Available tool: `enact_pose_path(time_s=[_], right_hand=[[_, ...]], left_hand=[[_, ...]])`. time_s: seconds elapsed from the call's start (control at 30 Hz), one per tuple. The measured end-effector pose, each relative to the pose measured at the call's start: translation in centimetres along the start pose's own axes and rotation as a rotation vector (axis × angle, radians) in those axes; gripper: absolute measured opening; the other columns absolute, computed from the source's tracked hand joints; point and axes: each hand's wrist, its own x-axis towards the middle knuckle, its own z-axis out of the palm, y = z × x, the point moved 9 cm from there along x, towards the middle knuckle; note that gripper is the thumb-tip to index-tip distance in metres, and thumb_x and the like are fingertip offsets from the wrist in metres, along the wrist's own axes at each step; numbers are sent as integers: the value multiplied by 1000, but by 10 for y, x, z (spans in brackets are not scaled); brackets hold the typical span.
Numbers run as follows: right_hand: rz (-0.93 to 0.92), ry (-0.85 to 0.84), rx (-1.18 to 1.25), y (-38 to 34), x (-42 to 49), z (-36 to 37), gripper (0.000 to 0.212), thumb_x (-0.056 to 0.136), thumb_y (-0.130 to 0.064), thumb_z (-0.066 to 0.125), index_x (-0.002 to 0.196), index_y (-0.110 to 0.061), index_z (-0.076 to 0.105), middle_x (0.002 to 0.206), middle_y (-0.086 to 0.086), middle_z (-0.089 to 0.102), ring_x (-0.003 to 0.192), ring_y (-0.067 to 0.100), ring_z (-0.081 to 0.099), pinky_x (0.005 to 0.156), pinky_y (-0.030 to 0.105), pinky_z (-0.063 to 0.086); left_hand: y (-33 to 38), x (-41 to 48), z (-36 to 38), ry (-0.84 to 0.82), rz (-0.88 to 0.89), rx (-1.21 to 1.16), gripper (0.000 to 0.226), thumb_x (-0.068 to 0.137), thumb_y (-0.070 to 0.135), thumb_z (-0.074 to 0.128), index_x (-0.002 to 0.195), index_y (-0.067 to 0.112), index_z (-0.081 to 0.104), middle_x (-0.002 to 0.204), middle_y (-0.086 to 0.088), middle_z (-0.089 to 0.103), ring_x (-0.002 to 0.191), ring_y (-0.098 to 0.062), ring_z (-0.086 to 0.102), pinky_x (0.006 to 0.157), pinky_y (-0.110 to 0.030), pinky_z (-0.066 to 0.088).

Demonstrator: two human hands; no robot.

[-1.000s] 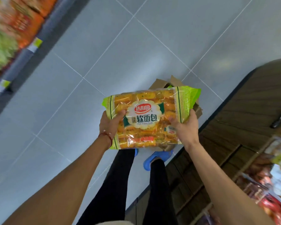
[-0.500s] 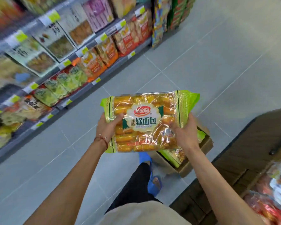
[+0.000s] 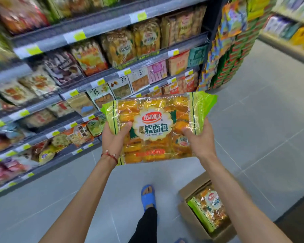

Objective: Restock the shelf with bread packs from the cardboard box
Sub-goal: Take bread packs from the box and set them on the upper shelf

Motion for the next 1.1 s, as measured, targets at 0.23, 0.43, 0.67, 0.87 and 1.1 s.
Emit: enact_pose_path(time_s=[0.23,0.43,0.67,0.87,1.1], right_hand=[[-118,-13,-8,-71,83,78,68,77,-47,78,139,-37,52,135,-4,65,126,20,63,105,53,52],[-187,-24,38,-130,161,138,101,87,-40,80,164,-17,18,170,0,24,157,18,22,128,47,24],[-262,-15,-55,-191,258,182,90,89,-32,80,161,-11,28,159,-4,35,147,8,26,126,33,19],[-272,-160,-1,-234,382,232,92,92,-31,78,163,-13,22,163,-3,32,151,13,28,125,31,18],[-357,-296,55,-301,458,280,102,85,-39,83,163,-22,20,165,-9,31,153,14,27,128,43,22]], left_hand=[[73,91,-37,87,145,-44,108,64,67,74,151,23,26,154,2,35,142,-18,33,114,-47,32],[142,180,-44,66,236,-56,92,84,44,69,155,17,15,144,13,31,135,-4,27,108,-27,23],[195,279,-44,140,297,-40,107,67,67,72,152,24,22,155,2,32,143,-17,31,116,-46,29],[250,365,-32,271,338,-47,92,79,50,73,152,25,23,151,13,33,138,-9,33,116,-38,27],[303,424,-38,409,355,-84,95,71,58,75,148,27,30,149,7,42,138,-13,40,114,-43,34]])
